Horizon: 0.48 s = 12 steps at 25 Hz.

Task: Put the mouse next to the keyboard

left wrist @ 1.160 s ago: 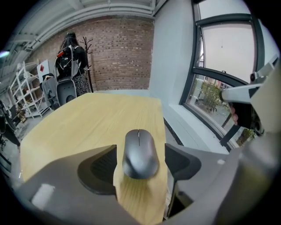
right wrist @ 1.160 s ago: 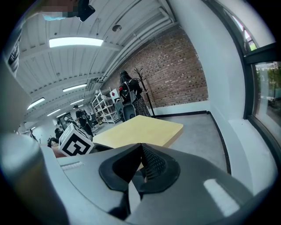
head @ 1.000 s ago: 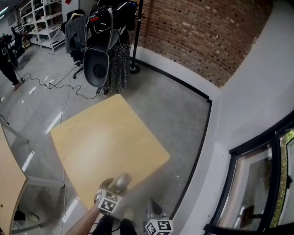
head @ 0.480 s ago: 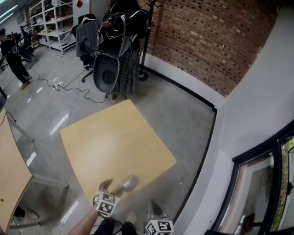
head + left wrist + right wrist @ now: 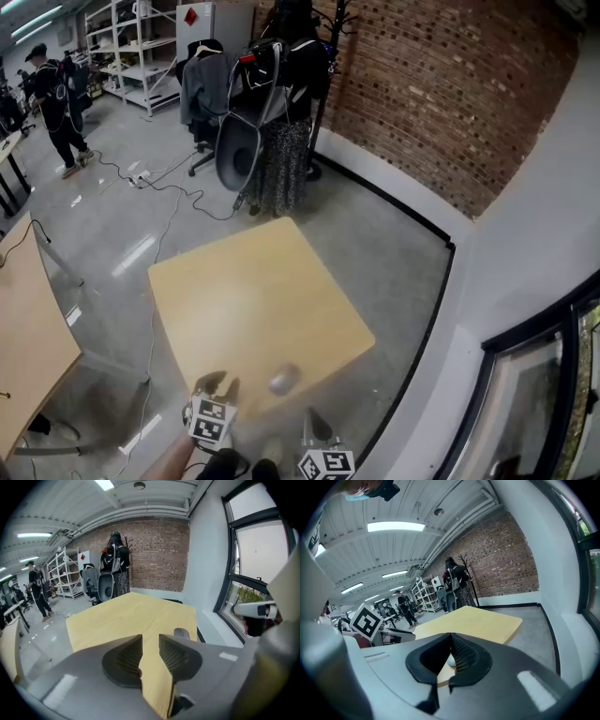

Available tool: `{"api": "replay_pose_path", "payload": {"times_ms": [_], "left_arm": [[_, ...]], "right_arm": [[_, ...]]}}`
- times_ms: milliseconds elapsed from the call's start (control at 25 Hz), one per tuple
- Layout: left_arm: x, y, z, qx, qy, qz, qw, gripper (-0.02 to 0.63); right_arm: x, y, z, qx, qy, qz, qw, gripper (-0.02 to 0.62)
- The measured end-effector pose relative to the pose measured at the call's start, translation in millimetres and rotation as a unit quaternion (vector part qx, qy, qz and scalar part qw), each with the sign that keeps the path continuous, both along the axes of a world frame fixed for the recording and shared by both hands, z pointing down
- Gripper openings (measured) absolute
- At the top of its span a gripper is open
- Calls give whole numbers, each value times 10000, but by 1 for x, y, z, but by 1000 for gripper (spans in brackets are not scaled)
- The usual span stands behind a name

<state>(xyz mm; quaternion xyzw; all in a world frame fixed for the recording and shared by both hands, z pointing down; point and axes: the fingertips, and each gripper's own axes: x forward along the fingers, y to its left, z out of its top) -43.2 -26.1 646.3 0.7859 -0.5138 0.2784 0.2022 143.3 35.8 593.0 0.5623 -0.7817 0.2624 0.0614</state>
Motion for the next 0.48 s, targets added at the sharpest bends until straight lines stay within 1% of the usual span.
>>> {"api": "replay_pose_path", "payload": {"times_ms": [160,480], "left_arm": [[-30,10,-12,78,-15,-283,9996,92],[-75,26,-39,264,-63,-629,9977,55]], "right_arm": [[-20,-1,-9,80,-6,-166,9998,14],[-58,-7,-30,298,-10,-503,9983,14]]}}
